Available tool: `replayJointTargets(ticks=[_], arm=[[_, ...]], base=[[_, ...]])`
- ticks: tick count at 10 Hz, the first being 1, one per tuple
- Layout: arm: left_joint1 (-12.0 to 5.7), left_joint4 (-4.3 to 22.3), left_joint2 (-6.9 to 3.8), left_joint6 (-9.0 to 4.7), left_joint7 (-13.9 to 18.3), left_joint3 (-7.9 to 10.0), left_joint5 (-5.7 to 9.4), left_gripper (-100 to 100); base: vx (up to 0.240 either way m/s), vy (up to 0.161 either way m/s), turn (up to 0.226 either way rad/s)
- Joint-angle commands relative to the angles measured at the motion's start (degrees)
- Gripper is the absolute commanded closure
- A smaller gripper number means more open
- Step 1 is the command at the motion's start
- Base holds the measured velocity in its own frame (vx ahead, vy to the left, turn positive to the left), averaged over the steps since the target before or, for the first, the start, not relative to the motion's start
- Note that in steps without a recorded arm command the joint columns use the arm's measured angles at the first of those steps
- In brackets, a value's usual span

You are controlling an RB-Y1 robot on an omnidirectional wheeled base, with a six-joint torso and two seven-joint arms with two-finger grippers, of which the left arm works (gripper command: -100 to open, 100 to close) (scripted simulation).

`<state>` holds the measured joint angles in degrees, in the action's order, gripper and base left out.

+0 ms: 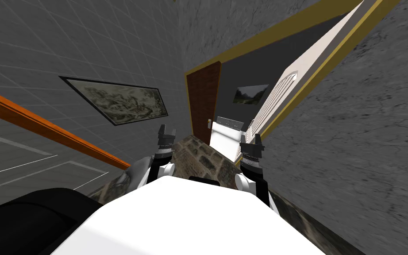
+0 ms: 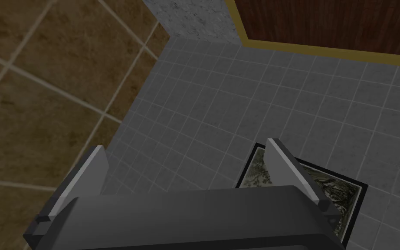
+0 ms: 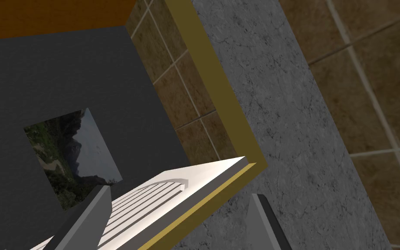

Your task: Push the door open

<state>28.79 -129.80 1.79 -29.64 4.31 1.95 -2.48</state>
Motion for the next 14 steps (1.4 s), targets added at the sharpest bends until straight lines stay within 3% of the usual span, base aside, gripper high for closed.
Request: replayJointTargets(ticks=[1, 4, 12, 13, 14], arm=[[-1.40, 2.30, -0.58, 0.00, 0.16, -0.13, -0.01, -100], [-3.11, 5.11, -1.22, 0.00, 0.36, -0.28, -0.01, -100], [-10.64, 17.17, -3.35, -0.01, 1.22, -0.96, -0.05, -100], [-10.64, 17.49, -3.35, -0.01, 1.22, -0.96, -0.05, -100], [-11.84, 19.46, -3.61, -0.01, 1.36, -1.07, -0.05, -100]], base=[[0.141, 0.019, -0.053], [0.042, 0.024, -0.045], [0.070, 0.034, -0.058], [0.059, 0.022, -0.024], [0.058, 0.017, -0.038]])
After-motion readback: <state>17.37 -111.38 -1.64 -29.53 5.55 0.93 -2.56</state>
